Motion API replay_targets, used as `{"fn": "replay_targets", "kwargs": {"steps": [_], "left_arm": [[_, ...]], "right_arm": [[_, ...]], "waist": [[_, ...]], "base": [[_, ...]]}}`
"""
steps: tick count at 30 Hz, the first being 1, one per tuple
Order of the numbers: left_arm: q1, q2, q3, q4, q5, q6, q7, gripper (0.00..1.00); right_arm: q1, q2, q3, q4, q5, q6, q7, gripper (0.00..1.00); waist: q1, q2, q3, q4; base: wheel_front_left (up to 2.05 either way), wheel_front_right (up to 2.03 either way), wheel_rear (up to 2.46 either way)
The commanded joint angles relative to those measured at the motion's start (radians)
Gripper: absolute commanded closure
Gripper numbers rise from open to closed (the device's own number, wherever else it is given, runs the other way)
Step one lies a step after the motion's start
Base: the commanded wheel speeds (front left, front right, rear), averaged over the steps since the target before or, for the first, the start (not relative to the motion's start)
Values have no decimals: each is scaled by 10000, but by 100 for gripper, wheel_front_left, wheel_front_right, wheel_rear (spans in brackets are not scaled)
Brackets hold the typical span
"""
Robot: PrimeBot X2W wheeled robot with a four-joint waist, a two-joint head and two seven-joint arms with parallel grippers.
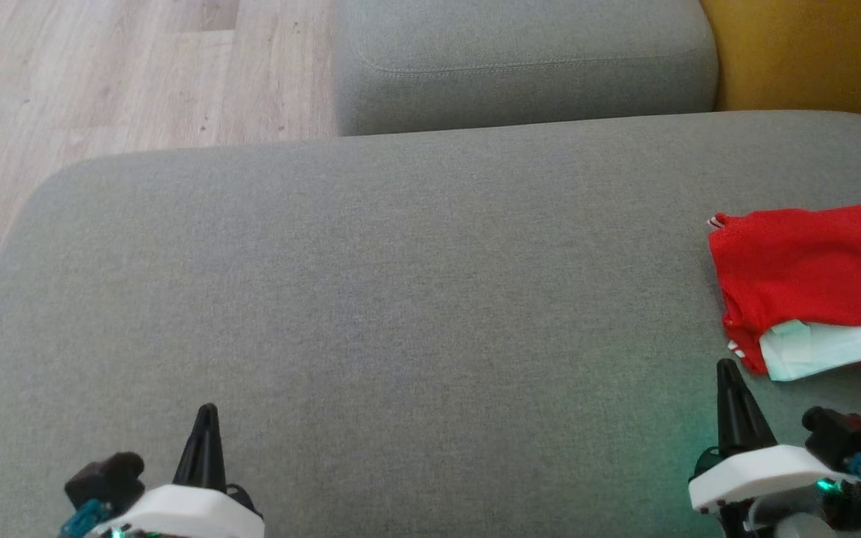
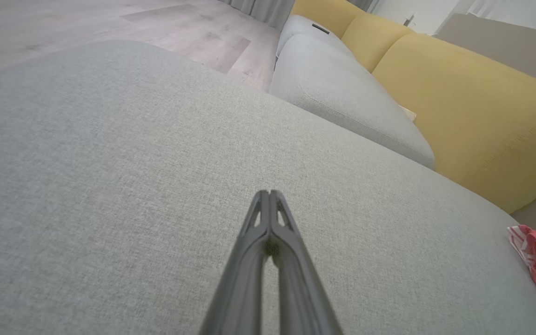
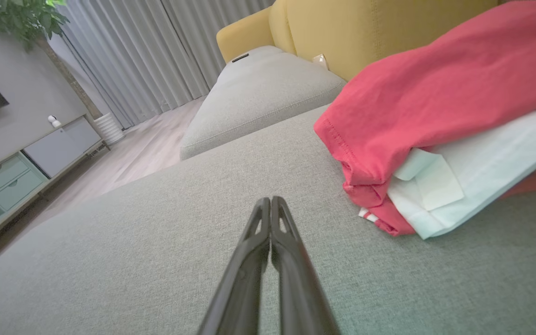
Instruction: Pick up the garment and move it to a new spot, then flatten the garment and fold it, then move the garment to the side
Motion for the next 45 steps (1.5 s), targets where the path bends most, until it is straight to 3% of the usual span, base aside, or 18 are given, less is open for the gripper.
{"fn": "replay_targets", "kwargs": {"steps": [1, 45], "left_arm": [[-571, 24, 210, -320, -285, -66, 83, 100], [-1220, 45, 1042, -248, -4698, -706, 1318, 100]], "right_arm": [[-485, -19, -53, -389, 336, 6, 61, 100], [-689, -35, -456, -956, 5247, 18, 1292, 100]], "waist": [[0, 0, 6, -1], [0, 0, 164, -32]], "base": [[0, 0, 0], [0, 0, 0]]}}
